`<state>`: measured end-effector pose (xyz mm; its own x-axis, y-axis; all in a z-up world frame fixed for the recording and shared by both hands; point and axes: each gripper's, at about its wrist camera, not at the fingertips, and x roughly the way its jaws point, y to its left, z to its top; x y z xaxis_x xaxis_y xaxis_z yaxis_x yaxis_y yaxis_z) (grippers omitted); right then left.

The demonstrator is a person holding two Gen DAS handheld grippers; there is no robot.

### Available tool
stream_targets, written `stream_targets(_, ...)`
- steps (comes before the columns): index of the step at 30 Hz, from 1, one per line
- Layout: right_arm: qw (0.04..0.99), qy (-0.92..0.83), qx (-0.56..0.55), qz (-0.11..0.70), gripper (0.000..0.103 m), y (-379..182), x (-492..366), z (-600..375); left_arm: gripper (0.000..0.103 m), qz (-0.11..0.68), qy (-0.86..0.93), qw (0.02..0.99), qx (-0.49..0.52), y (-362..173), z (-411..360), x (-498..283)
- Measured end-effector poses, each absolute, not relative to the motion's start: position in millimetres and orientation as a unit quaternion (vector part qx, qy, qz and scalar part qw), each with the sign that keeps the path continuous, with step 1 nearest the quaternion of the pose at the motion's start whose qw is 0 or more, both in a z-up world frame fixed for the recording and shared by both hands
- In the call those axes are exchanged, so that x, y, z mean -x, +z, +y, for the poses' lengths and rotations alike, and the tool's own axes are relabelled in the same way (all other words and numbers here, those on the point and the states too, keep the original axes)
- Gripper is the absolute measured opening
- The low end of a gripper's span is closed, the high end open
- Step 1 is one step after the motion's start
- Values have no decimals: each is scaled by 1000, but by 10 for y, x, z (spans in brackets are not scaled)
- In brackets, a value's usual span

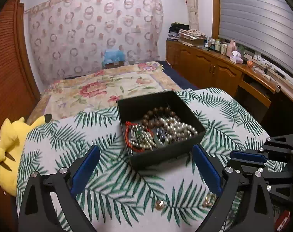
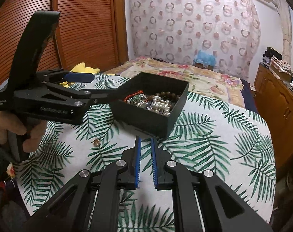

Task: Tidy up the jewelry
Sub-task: 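Grasp the small gold ring from the table with the right tool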

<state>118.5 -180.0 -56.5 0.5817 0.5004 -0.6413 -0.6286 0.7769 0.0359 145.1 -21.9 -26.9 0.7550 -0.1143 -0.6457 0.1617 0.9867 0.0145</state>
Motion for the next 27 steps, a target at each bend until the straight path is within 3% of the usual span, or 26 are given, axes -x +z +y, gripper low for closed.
stream_targets(3,883,321,97,328,32,-591,-1129,-1798,94,346,-75,935,-33,-323,-190,-1344)
stream_targets(27,844,350,144,380,33,-967,-955,-1499,94,387,-68,919,-15,-723,262,-840)
